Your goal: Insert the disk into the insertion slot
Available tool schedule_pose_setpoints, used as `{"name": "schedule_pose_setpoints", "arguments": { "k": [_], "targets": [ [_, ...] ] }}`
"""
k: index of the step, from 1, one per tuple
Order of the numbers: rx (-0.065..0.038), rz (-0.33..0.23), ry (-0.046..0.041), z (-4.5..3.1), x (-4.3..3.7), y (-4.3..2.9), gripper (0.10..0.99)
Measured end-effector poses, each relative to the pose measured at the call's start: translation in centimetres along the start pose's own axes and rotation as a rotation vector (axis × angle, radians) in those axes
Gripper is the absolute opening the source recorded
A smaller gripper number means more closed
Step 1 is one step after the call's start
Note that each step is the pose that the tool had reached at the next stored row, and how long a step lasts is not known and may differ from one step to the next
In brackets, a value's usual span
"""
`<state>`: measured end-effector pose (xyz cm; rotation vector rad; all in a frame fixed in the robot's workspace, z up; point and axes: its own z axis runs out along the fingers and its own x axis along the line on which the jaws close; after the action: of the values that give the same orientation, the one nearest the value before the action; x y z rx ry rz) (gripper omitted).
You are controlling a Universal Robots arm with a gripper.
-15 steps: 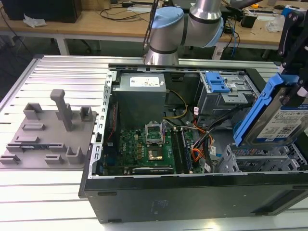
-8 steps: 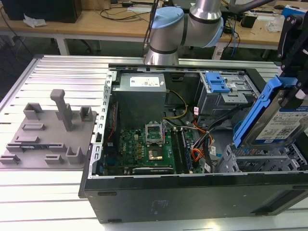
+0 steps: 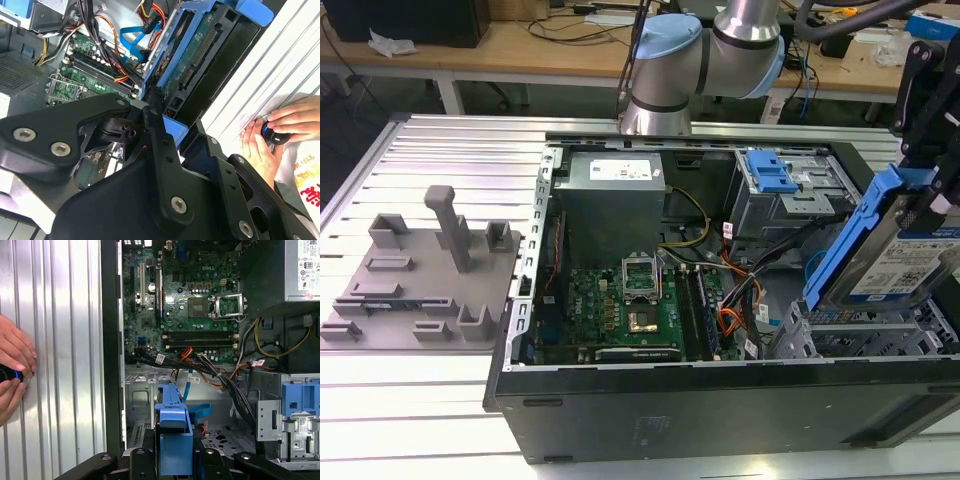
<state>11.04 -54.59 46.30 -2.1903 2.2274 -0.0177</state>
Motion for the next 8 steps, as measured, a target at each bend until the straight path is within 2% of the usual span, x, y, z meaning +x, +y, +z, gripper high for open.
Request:
{"name": "schedule_pose_setpoints", "arguments": {
  "k": [8],
  "targets": [
    [0.0,0.0,-0.0001,0.53,0.0,0.01,0.365]
  ]
}}
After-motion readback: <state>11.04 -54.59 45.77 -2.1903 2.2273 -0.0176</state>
